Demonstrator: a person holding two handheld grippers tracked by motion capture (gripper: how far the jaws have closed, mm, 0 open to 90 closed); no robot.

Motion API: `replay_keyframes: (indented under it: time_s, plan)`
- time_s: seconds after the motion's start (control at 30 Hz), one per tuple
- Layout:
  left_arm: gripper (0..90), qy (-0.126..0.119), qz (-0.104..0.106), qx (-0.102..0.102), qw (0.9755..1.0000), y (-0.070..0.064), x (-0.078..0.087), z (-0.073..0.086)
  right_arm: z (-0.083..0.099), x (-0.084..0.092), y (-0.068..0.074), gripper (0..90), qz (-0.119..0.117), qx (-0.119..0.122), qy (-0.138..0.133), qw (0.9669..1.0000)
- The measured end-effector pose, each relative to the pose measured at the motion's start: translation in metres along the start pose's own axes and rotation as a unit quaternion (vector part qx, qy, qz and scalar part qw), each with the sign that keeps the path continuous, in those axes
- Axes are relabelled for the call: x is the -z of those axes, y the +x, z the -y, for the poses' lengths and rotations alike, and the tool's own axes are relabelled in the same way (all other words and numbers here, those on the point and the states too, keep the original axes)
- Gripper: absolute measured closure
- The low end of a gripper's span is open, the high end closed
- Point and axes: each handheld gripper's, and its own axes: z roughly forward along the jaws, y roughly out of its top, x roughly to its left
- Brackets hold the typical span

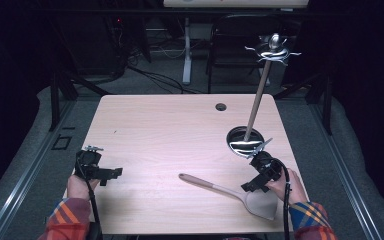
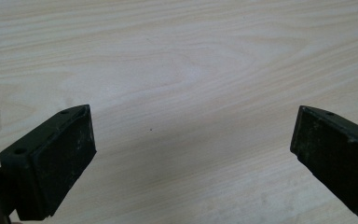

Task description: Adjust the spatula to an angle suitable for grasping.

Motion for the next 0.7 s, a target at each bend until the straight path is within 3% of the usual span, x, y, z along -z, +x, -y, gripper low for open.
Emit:
replay_keyframes:
  time_s: [0.03, 0.13, 0.47, 0.53, 0.57, 0.7]
  plan:
    - [0.0, 0.005, -0.007, -0.010, 0.9999, -0.003, -0.001, 0.001, -0.001, -0.001, 0.001, 4.1, -0.005, 0.001, -0.001, 1.0000]
    - [0.1, 0.011, -0.003, -0.022, 0.9997, -0.006, -0.002, 0.001, -0.004, -0.003, 0.002, 4.5, 0.003, 0.010, -0.002, 0.9999]
    - [0.1, 0.004, 0.003, -0.041, 0.9992, -0.010, -0.003, -0.001, -0.019, -0.014, 0.021, 0.3, -0.003, 0.049, 0.017, 0.9987]
    - [0.1, 0.002, 0.006, -0.045, 0.9990, -0.010, -0.003, 0.000, -0.020, -0.016, 0.024, 0.0, 0.000, 0.045, 0.013, 0.9989]
    - [0.1, 0.002, 0.002, -0.050, 0.9987, -0.011, -0.003, -0.001, -0.025, -0.016, 0.028, 0.0, -0.001, 0.060, 0.015, 0.9981]
    - [0.1, 0.007, 0.003, -0.063, 0.9980, -0.012, -0.004, 0.000, -0.031, -0.021, 0.035, 0.0, -0.001, 0.079, 0.025, 0.9966]
